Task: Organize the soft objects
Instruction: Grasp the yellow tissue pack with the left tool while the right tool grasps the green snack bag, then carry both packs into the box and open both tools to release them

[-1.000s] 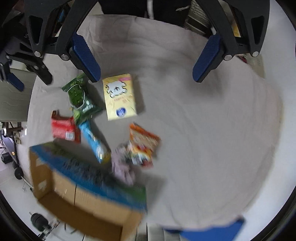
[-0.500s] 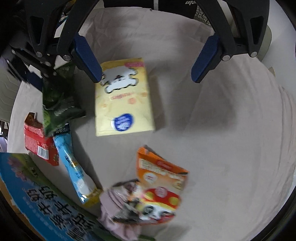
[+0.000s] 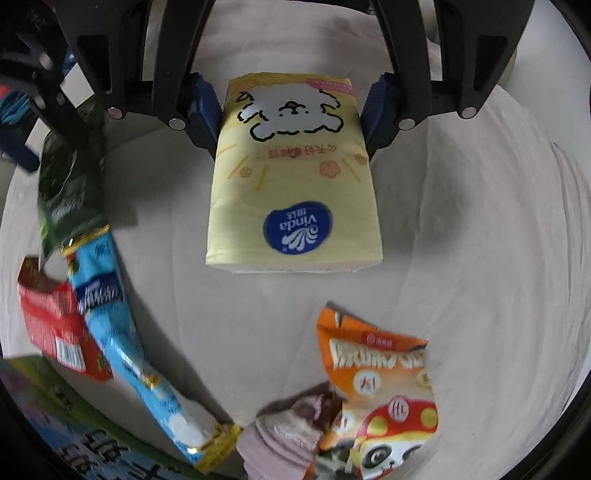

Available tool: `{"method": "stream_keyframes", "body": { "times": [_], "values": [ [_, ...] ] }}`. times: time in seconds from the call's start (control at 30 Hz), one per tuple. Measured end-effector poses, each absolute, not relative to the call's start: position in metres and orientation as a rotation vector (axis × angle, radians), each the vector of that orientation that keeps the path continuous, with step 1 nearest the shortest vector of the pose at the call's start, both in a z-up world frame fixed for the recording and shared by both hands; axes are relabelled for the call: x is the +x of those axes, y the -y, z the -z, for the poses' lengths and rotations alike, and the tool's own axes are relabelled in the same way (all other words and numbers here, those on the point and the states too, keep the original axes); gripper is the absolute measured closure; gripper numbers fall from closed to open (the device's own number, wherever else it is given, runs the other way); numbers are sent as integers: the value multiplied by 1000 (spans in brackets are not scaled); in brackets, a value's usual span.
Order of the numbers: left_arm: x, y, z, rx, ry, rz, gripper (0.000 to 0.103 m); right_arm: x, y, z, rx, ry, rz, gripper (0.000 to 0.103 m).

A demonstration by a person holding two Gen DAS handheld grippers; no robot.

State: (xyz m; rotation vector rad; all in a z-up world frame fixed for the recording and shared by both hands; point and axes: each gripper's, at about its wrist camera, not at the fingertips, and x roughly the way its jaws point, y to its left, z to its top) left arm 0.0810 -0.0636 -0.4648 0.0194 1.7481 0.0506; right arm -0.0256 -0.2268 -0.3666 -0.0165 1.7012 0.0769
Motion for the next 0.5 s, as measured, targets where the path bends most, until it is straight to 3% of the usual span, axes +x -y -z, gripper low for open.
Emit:
{"method": "stream_keyframes", "body": {
  "times": [0.07,0.23,0.5],
  "values": [
    [70,62,467,23,-1753,-55,42,-29,223,384,45,-1740,-62,55],
    [56,56,457,50,-1708,-54,42,-43,236,397,206,-1745,-5,60],
    [21,76,402,107,-1585,-34,42,-64,262,354,349,-1690,-22,63]
  ]
}}
